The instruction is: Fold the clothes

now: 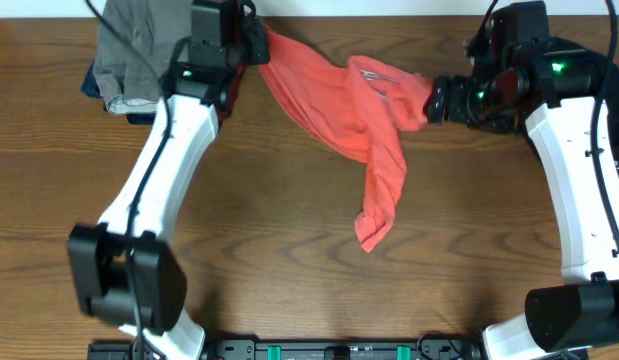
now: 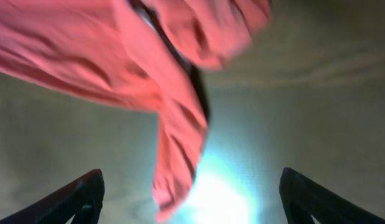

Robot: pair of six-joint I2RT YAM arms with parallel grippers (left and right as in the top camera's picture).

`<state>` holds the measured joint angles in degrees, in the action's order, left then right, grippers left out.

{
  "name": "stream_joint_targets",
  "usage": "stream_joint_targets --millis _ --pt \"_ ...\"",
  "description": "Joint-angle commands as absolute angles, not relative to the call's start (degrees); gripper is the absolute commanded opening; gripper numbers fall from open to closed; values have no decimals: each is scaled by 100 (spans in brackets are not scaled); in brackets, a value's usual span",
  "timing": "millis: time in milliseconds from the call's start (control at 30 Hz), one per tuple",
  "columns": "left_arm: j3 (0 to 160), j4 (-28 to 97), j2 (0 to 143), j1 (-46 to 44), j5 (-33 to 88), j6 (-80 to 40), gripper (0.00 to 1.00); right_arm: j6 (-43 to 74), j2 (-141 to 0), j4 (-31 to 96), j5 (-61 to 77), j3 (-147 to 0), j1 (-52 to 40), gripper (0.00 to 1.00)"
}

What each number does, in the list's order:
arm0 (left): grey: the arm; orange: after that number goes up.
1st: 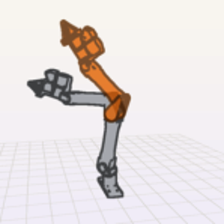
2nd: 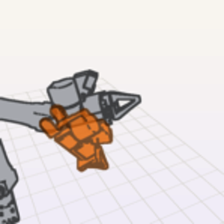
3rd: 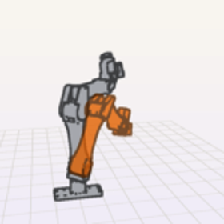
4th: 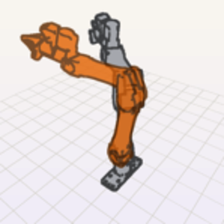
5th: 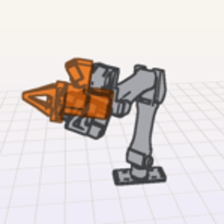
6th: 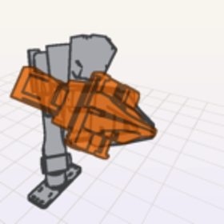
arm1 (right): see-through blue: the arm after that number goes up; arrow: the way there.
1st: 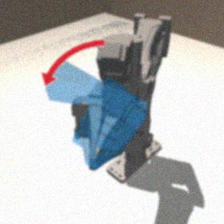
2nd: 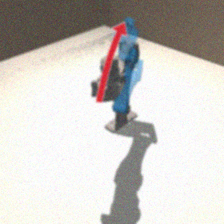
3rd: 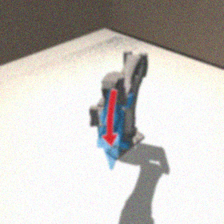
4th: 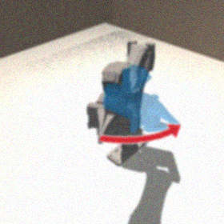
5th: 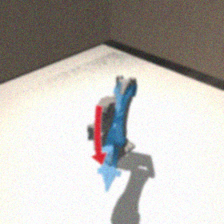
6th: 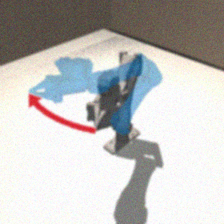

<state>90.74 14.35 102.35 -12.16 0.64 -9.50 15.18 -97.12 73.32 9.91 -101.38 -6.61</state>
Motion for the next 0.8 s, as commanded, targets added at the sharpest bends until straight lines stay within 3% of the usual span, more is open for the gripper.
stream_joint_targets --millis 0,300,767 --pt "9153 1669 10116 -1190 -274 -707 6 1212 -9782 7588 1177 -10014 -847 88" --pt "9131 2178 10132 -1190 -285 -707 6 1509 -9782 6410 1505 -8221 -1966 85" --pt "9131 2604 10132 -1190 -373 -701 7 2394 -9782 4624 1485 -6053 -2615 43"
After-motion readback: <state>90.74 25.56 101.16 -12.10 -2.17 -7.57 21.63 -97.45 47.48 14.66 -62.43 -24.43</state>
